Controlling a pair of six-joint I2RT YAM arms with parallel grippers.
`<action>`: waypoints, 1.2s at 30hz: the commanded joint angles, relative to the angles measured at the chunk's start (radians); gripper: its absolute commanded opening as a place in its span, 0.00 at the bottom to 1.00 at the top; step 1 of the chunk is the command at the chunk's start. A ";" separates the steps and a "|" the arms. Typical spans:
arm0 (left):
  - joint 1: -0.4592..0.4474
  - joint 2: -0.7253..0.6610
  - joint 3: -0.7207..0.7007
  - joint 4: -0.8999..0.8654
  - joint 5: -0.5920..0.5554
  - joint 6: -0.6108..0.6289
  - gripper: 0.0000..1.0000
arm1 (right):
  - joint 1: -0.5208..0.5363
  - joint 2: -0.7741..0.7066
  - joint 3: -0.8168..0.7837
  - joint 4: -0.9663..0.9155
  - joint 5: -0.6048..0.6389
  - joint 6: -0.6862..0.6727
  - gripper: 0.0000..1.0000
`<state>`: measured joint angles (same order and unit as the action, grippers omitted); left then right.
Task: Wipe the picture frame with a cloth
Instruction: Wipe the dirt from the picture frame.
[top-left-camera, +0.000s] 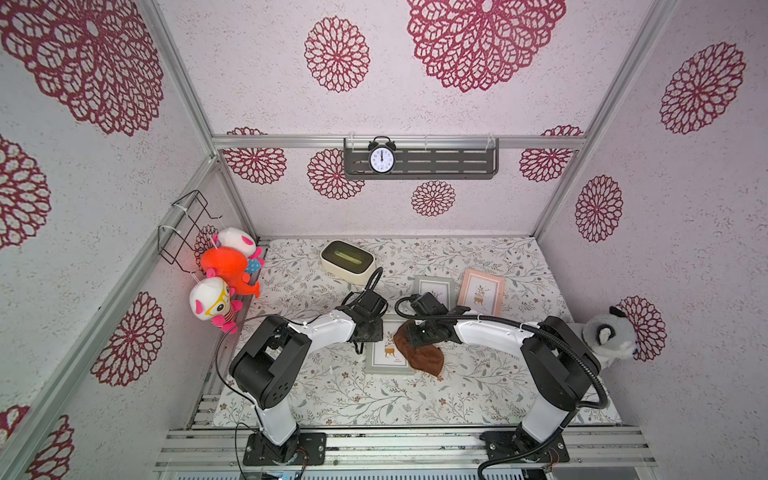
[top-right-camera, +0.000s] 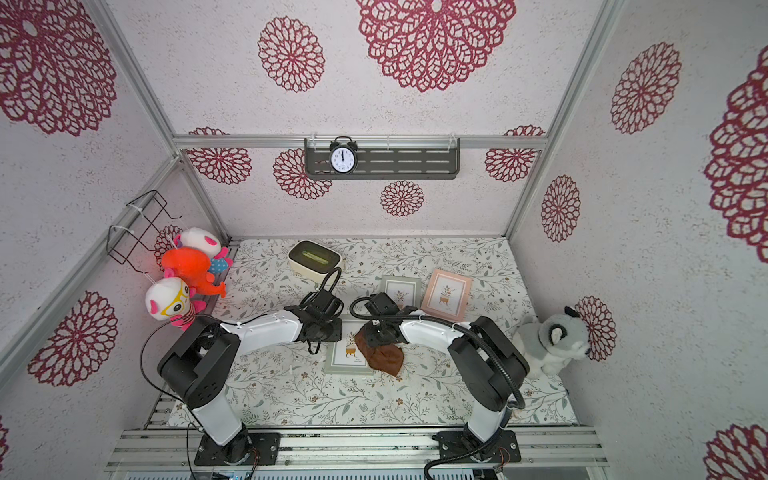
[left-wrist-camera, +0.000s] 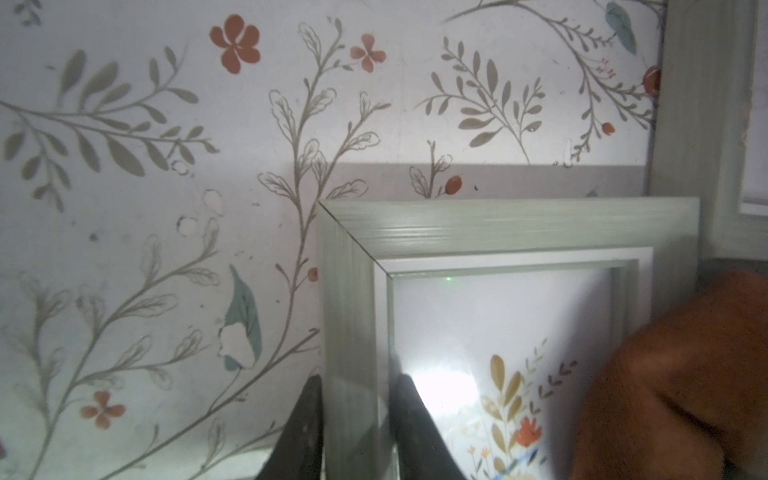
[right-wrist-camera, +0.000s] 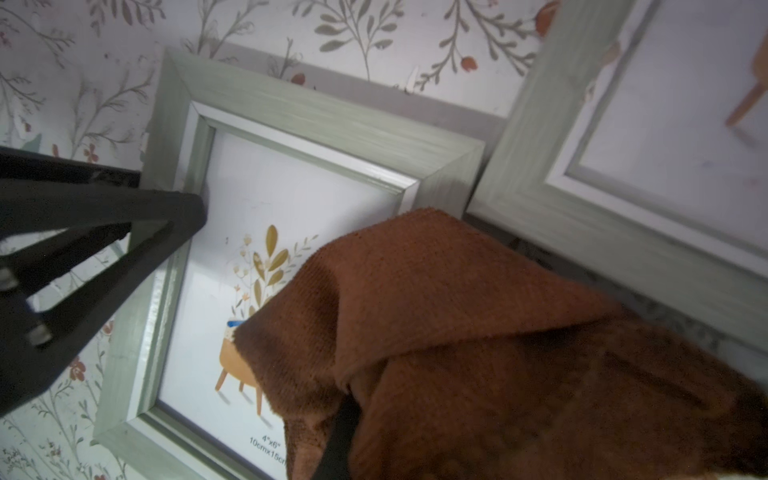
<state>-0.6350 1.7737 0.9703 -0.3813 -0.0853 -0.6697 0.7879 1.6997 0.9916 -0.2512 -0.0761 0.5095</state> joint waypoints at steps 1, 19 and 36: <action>-0.041 0.091 -0.085 -0.224 0.085 -0.008 0.00 | 0.091 -0.051 -0.096 -0.054 -0.080 0.075 0.00; -0.047 0.093 -0.080 -0.233 0.103 0.053 0.00 | -0.023 0.016 0.032 -0.043 -0.009 -0.013 0.00; -0.058 0.113 -0.051 -0.255 0.086 0.090 0.00 | -0.033 -0.016 -0.046 0.004 -0.079 0.004 0.00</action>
<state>-0.6418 1.7813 0.9848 -0.4007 -0.0944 -0.6323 0.7223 1.7370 1.0142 -0.1860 -0.1116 0.4931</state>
